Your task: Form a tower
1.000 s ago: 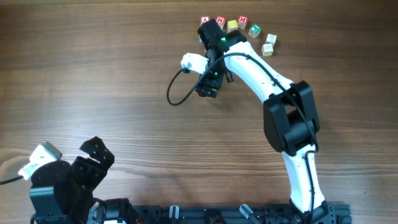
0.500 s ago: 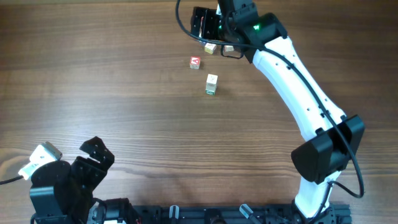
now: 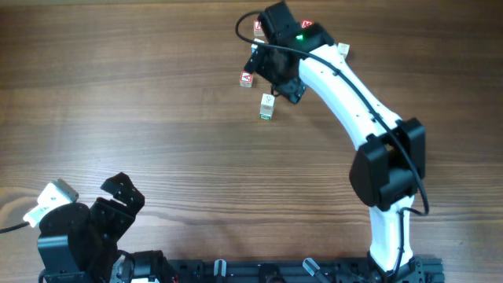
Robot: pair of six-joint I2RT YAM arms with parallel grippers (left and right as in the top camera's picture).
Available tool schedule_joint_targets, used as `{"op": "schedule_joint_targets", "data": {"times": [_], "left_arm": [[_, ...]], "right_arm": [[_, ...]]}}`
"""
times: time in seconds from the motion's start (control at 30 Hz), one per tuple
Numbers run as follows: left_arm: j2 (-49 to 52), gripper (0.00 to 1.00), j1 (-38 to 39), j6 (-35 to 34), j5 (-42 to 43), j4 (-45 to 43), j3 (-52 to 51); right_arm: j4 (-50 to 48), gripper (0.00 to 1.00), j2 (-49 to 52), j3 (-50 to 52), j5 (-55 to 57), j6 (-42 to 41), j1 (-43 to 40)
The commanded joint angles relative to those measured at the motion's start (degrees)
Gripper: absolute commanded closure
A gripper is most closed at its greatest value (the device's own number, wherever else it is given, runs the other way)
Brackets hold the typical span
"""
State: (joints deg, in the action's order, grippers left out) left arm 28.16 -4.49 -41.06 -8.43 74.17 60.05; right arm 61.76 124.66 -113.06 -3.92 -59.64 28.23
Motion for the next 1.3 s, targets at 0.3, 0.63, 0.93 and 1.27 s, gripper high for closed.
{"op": "schedule_joint_targets", "data": {"times": [0.3, 0.63, 0.93, 1.27], "left_arm": [[-0.24, 0.0, 0.26, -0.13, 0.48, -0.15, -0.07], [-0.24, 0.0, 0.26, -0.13, 0.48, -0.15, -0.04], [-0.24, 0.0, 0.26, -0.13, 0.48, -0.15, -0.07], [-0.24, 0.0, 0.26, -0.13, 0.48, -0.15, -0.04]], "right_arm": [[2.89, 0.0, 6.29, 0.2, -2.16, -6.21, 3.1], [1.55, 0.01, 8.87, 0.2, -9.92, 7.96, -0.35], [3.32, 0.01, 9.64, -1.53, -7.69, 10.4, -0.68], [5.64, 0.01, 9.66, -5.57, -3.28, 13.99, -0.87]]}}
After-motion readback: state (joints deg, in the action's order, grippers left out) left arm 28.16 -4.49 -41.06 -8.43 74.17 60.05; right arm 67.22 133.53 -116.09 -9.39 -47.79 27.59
